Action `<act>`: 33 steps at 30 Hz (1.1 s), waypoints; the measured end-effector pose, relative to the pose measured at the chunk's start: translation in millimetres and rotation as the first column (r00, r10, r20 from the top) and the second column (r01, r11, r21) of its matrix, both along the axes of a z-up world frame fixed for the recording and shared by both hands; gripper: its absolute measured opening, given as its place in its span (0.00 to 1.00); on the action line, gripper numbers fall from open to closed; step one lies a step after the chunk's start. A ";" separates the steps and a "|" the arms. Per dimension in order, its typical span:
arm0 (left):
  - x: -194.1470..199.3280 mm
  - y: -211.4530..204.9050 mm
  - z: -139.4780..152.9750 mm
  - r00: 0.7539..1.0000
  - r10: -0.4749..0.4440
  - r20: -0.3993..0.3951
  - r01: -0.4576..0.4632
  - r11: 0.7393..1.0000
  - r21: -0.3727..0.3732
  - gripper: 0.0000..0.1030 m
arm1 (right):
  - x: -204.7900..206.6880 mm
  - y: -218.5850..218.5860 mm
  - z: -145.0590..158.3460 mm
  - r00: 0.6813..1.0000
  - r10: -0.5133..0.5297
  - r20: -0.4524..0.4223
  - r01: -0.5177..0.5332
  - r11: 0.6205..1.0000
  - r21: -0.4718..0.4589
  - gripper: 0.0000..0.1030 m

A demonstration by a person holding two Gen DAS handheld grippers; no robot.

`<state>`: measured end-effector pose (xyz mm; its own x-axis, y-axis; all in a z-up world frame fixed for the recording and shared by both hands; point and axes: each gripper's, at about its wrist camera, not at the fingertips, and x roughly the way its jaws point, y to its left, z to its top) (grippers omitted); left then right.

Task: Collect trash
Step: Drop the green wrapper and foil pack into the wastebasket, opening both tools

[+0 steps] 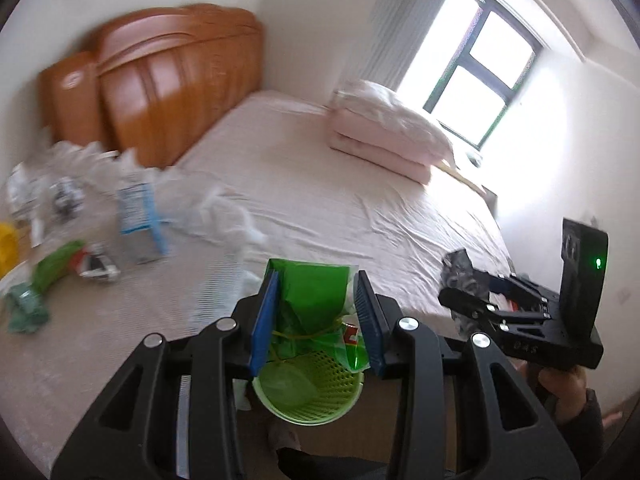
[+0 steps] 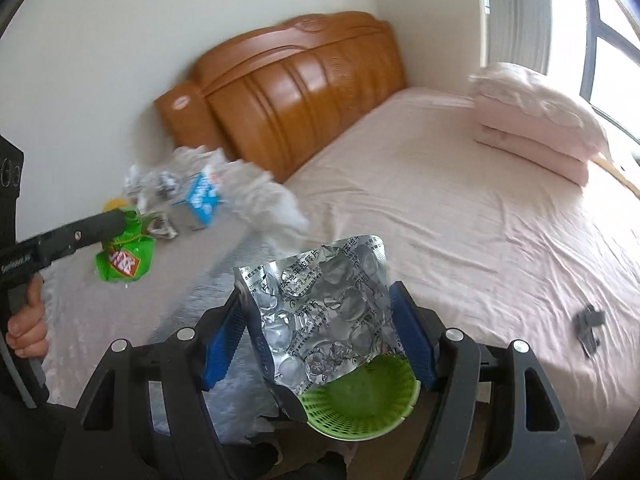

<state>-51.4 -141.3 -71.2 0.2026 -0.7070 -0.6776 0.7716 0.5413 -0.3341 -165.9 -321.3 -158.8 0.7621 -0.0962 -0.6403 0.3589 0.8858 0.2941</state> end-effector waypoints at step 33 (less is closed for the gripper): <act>-20.8 -37.2 -25.8 0.992 0.080 0.100 -0.098 0.976 0.195 0.93 | 1.9 -27.3 -50.9 0.996 0.056 -0.068 -0.053 0.997 0.049 0.78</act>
